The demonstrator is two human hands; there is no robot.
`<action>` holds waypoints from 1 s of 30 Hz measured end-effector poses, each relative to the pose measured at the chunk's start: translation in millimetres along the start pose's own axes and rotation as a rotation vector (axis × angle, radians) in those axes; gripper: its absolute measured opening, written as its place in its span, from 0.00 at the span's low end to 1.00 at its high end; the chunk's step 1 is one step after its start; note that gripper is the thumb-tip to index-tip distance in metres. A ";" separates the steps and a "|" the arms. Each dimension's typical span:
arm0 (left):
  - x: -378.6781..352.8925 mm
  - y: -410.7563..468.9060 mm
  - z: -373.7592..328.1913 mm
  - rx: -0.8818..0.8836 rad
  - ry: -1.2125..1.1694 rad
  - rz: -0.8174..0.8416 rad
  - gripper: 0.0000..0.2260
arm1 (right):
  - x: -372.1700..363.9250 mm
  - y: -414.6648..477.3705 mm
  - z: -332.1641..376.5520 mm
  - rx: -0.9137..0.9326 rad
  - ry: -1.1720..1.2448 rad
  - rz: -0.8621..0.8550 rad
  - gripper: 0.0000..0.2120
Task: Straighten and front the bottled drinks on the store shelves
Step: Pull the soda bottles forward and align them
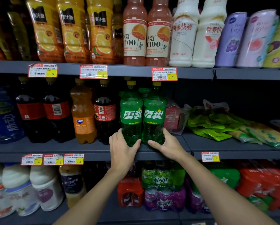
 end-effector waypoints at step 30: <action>148.6 62.8 74.4 -0.055 0.029 -0.217 0.29 | -132.5 -30.1 181.4 -0.037 0.008 -0.634 0.31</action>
Point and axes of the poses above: each hand's wrist, its own y-axis towards the middle knuckle, its own x-axis out of the back of the hand, z = x × y, the point moved 8 cm from there along y, towards the middle knuckle, and after that the axes turned 5 degrees about -y, right-handed, at the moved point
